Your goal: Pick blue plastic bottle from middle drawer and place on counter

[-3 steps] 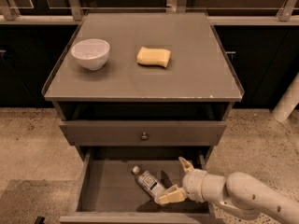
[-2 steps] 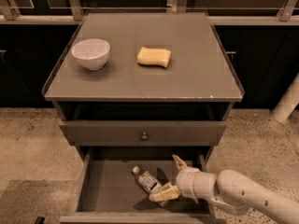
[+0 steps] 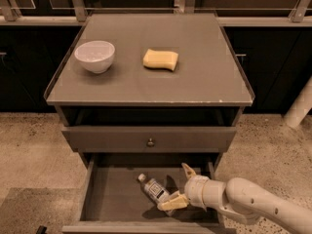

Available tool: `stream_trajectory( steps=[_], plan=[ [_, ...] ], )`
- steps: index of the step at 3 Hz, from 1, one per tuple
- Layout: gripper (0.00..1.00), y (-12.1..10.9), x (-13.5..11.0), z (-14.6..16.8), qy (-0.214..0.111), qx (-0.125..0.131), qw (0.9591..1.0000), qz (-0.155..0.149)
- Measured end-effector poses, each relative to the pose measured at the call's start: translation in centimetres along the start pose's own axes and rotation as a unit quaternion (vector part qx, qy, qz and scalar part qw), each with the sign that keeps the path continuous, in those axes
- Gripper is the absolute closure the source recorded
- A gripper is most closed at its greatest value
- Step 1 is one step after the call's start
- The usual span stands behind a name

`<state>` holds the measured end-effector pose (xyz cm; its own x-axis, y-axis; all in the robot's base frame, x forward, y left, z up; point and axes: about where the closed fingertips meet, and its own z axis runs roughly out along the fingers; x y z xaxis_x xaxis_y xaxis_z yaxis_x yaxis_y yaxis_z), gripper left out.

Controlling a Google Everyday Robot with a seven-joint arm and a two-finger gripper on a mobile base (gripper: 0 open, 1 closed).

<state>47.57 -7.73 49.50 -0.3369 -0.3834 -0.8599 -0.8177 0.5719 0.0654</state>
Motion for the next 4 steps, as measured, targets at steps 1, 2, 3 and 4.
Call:
stream_trajectory(
  steps=[1, 2, 3, 4],
  plan=[
    [0.00, -1.1, 1.4, 1.7, 0.012, 0.009, 0.9999, -0.003],
    [0.00, -1.4, 2.7, 3.8, 0.024, 0.018, 0.9995, -0.009],
    [0.00, -0.9, 3.6, 6.3, 0.028, 0.021, 0.9993, -0.010],
    [0.00, 0.3, 4.7, 8.3, 0.033, 0.019, 0.9993, 0.003]
  ],
)
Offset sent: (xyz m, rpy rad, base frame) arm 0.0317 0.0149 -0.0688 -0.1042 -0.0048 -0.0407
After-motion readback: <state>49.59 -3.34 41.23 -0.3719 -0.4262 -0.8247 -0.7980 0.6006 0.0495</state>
